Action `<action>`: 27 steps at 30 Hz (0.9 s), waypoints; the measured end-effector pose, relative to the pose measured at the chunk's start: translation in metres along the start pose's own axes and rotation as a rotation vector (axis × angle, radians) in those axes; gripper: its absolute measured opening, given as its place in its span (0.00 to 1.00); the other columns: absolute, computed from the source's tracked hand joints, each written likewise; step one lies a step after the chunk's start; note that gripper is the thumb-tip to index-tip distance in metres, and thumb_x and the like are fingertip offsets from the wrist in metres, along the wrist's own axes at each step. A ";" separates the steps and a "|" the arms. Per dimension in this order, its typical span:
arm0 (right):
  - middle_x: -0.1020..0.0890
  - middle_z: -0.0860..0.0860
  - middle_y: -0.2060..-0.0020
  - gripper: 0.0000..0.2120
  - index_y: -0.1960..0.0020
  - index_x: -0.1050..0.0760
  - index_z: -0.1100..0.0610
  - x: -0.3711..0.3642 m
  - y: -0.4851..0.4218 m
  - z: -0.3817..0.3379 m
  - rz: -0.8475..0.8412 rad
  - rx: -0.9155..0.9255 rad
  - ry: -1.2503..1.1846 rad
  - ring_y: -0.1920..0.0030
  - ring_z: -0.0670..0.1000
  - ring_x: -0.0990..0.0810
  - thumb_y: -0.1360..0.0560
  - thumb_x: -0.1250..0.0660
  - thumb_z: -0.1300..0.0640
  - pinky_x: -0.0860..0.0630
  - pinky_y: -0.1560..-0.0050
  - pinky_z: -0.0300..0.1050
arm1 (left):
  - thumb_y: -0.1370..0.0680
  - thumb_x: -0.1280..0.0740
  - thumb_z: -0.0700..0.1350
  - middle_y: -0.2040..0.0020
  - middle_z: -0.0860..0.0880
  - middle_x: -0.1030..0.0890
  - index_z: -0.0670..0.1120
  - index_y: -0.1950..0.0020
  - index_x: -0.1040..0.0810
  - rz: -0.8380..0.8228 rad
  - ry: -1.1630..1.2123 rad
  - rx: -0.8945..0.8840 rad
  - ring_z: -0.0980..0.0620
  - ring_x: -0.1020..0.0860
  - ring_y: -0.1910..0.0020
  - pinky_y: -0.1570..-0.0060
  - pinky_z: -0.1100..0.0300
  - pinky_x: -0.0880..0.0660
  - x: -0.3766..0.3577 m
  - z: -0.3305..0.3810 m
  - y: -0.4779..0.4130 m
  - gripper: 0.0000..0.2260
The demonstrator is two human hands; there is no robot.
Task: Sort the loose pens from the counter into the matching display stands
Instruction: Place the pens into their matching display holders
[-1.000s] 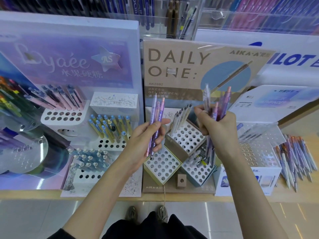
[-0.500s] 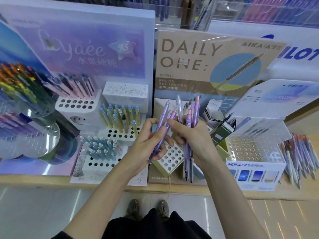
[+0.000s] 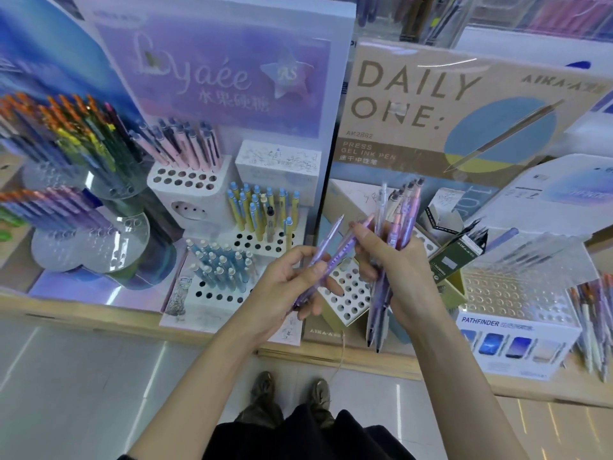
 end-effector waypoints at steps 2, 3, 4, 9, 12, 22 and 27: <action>0.33 0.54 0.74 0.15 0.53 0.28 0.73 0.001 0.000 0.001 0.002 0.003 0.070 0.74 0.50 0.36 0.25 0.31 0.59 0.36 0.72 0.42 | 0.24 0.35 0.51 0.59 0.44 0.16 0.46 0.44 0.26 0.006 -0.033 0.007 0.53 0.23 0.74 0.77 0.65 0.31 0.003 -0.003 0.003 0.12; 0.33 0.54 0.74 0.15 0.54 0.28 0.71 0.002 0.000 0.002 0.002 0.004 0.098 0.74 0.50 0.36 0.25 0.31 0.59 0.36 0.72 0.42 | 0.24 0.36 0.51 0.57 0.45 0.15 0.47 0.44 0.25 0.032 -0.054 0.014 0.53 0.21 0.72 0.76 0.65 0.28 0.006 -0.005 0.003 0.12; 0.33 0.53 0.75 0.14 0.55 0.27 0.70 0.003 0.001 0.003 0.011 0.003 0.118 0.74 0.50 0.35 0.25 0.30 0.58 0.35 0.72 0.42 | 0.24 0.37 0.51 0.56 0.46 0.15 0.48 0.45 0.23 0.076 -0.078 0.019 0.52 0.19 0.68 0.73 0.64 0.26 0.009 -0.008 0.004 0.11; 0.32 0.57 0.73 0.20 0.60 0.31 0.72 0.020 0.002 0.005 0.197 0.023 0.245 0.72 0.52 0.35 0.27 0.29 0.54 0.36 0.71 0.46 | 0.18 0.43 0.45 0.55 0.58 0.16 0.51 0.52 0.20 0.372 -0.280 -0.022 0.58 0.20 0.52 0.51 0.62 0.23 0.034 -0.013 0.009 0.12; 0.29 0.59 0.72 0.21 0.60 0.30 0.72 0.024 0.003 0.006 0.250 0.032 0.245 0.73 0.51 0.34 0.27 0.28 0.54 0.34 0.72 0.45 | 0.18 0.45 0.49 0.68 0.58 0.25 0.50 0.51 0.21 0.414 -0.278 -0.058 0.58 0.26 0.69 0.65 0.67 0.28 0.040 -0.008 0.018 0.13; 0.27 0.57 0.76 0.13 0.67 0.21 0.54 -0.064 0.007 -0.013 0.067 0.170 0.208 0.75 0.48 0.31 0.26 0.30 0.50 0.32 0.71 0.36 | 0.19 0.41 0.47 0.72 0.56 0.32 0.47 0.51 0.28 0.511 -0.118 -0.111 0.59 0.39 0.77 0.79 0.69 0.41 0.089 0.027 0.052 0.06; 0.26 0.58 0.76 0.14 0.69 0.21 0.52 -0.135 -0.001 -0.002 0.043 0.168 0.173 0.76 0.48 0.31 0.25 0.30 0.55 0.33 0.73 0.36 | 0.19 0.43 0.39 0.70 0.55 0.28 0.51 0.52 0.29 0.503 -0.095 -0.149 0.59 0.39 0.78 0.78 0.67 0.41 0.148 0.054 0.077 0.08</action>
Point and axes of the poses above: each hand's wrist, its own y-axis away from the middle knuckle, its own x-axis out of the back of the hand, z = x × y, the point moved 7 cm from there along -y, towards the middle knuckle
